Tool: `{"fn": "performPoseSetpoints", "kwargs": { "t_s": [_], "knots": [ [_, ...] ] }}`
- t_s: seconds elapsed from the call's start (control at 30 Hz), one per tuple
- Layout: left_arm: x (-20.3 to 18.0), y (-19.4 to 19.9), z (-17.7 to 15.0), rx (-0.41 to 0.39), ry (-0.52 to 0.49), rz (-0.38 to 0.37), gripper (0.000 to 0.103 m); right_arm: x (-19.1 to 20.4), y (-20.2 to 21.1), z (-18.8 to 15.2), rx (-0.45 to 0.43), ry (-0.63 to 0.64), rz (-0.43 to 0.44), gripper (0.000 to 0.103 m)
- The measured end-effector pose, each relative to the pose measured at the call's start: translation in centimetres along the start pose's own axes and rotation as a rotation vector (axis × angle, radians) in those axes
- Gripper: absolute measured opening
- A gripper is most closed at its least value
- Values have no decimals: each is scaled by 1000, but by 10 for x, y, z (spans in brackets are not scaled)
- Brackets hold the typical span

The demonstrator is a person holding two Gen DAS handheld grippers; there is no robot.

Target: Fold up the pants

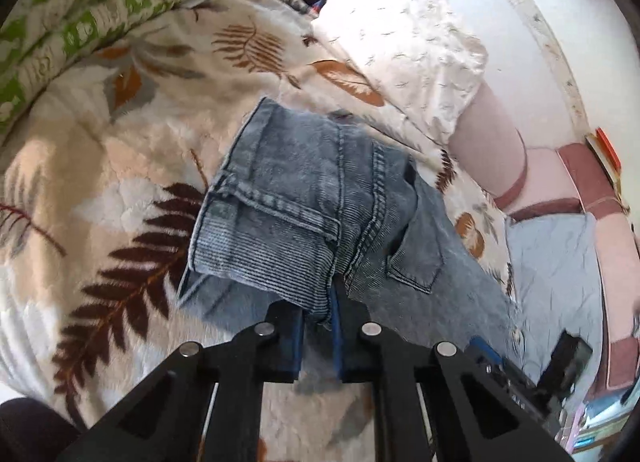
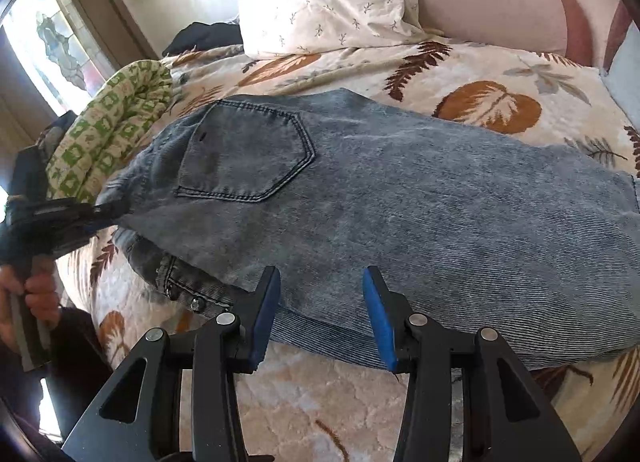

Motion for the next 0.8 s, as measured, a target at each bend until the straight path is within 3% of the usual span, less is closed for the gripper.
{"fn": "performPoseSetpoints", "kwargs": {
  "t_s": [0.17,0.37,0.5,0.63,0.8],
  "knots": [
    [10,10,-19,15,-2,-1,13,-1,8,-2,-8,7,6,42],
    [44,-26,-36,96,57,19,16,-12,-4,-10,42,7,-38,42],
    [37,-13,-32,65,-21,60,28,-26,-20,-21,114,-37,-65,42],
    [20,22,-26,-30,-172,140,32,-26,-12,-19,117,-27,-65,42],
    [-29,51,-1,-191,-338,167,32,-12,9,0,-5,-27,-8,49]
  ]
}}
Point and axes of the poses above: each gripper's, at about its wrist camera, not at the fingertips, and y roughly against the way its jaws point, x to its left, z to its top, the point moved 10 cm from there along -y, roughly the way its jaws point, and after that the axes turned 1 degree about z, right-handed, at the moved point
